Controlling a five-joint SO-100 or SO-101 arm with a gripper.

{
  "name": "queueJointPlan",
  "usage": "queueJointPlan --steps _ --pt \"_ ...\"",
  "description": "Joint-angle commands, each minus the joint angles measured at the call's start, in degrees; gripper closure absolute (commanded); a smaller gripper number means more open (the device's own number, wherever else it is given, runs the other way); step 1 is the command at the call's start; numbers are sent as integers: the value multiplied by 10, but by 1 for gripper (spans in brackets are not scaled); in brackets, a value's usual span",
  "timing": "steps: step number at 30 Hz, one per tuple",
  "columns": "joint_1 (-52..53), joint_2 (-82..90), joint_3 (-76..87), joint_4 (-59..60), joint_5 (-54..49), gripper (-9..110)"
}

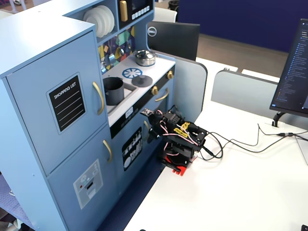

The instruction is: Pick up the lid from the counter and put it on the gray recipient

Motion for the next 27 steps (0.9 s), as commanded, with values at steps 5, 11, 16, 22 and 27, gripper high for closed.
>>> queueJointPlan --steps 5,11,16,22,27 --pt "9 -3 11 95 25 101" --pt "9 -3 11 95 25 101" --pt "31 -4 6 72 18 101" --pt "65 -110 -210 -26 2 101" --pt "136 -147 -372 -137 -53 102"
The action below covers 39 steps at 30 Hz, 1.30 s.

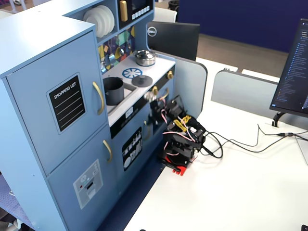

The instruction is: Pick up the lid from the counter and put it on the gray recipient

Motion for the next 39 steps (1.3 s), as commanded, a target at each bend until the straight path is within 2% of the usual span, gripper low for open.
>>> queueJointPlan --steps 1,8,11,13,18,27,39 --pt "62 -24 -112 -116 -62 102" --pt "155 21 -21 -473 -82 102" --pt "192 4 50 -641 -55 102" --pt "210 -20 81 -700 -54 102" --pt "243 -85 90 -745 -40 99" --pt "279 -185 49 -787 17 69" --pt "279 -344 -52 -824 -8 70"
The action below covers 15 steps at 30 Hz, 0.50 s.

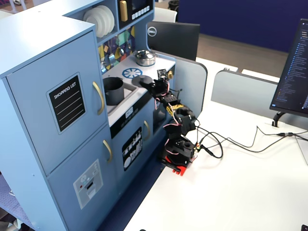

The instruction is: Pick up the lid from the counter and put it on the gray recipient

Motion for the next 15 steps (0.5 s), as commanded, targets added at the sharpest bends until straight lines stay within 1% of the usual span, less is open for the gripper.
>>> queueJointPlan --steps 1,15 --pt "2 -40 -59 -33 -16 70" --pt "-11 -186 -163 -70 -33 72"
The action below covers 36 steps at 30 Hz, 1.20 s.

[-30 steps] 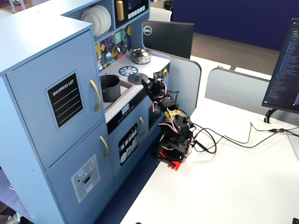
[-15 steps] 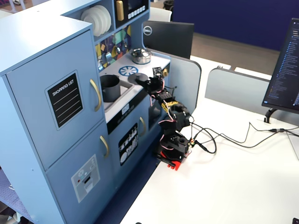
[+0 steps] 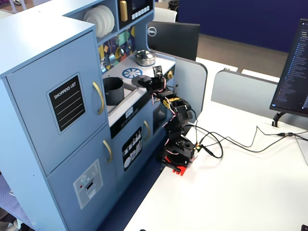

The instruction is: Pick up the lid from the counter and put it on the gray recipient

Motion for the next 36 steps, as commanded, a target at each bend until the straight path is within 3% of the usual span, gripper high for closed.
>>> queueJointPlan --steps 1,17,20,22,36 --pt "-12 -20 -63 -25 -5 72" --pt "-34 -132 -148 -46 -8 79" --pt "-34 -142 -152 -44 -17 87" --pt "-34 -149 -157 -31 -39 101" --pt "-52 -110 -193 -17 -10 102"
